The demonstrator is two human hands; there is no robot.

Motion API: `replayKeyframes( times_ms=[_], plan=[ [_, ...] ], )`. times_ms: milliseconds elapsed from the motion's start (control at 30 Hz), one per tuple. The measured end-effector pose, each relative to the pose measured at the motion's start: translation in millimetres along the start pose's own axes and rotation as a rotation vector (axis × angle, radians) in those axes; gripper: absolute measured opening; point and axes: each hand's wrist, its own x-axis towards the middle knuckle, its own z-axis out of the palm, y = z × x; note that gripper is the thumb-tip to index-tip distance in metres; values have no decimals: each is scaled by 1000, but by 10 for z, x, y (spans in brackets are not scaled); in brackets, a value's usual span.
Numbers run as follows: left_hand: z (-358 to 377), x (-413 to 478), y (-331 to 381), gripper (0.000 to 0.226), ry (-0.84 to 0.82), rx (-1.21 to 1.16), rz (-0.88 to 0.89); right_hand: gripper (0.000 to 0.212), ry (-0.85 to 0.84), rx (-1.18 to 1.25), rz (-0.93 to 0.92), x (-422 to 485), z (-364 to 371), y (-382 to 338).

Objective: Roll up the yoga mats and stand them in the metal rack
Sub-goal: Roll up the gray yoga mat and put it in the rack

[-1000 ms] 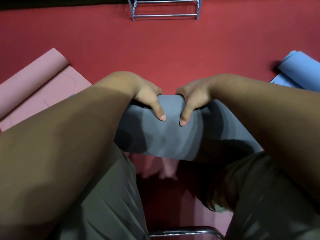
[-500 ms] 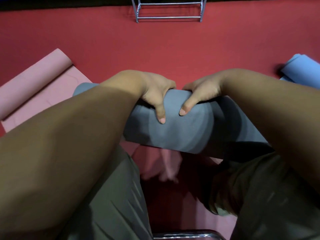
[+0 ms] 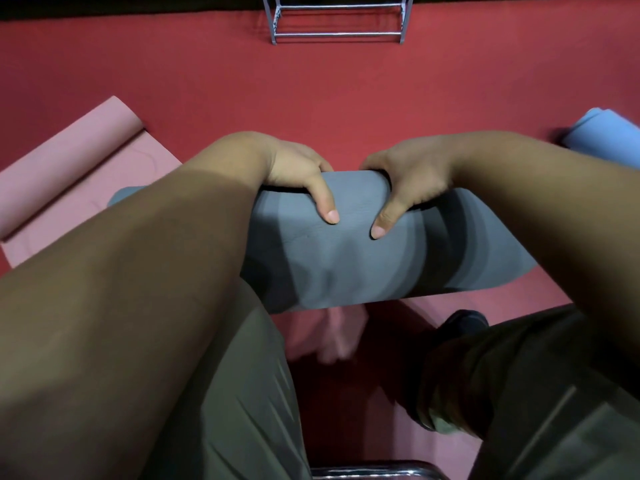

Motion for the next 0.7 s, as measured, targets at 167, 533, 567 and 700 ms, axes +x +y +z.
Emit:
replayKeyframes(
  times_ms=[167,533,567,700],
  plan=[
    [15,68,31,67,-21,28,30,91,-10,85,36,34,4,102],
    [194,219,285,126,103,467,127,70,-183,483,139,-31,78,347],
    [189,208,285,118,121,470,137,71,-193,487,140,-18,89,344],
    [124,177,240,100,131,424,124,72,-189,442,102,23,76,269]
  ],
)
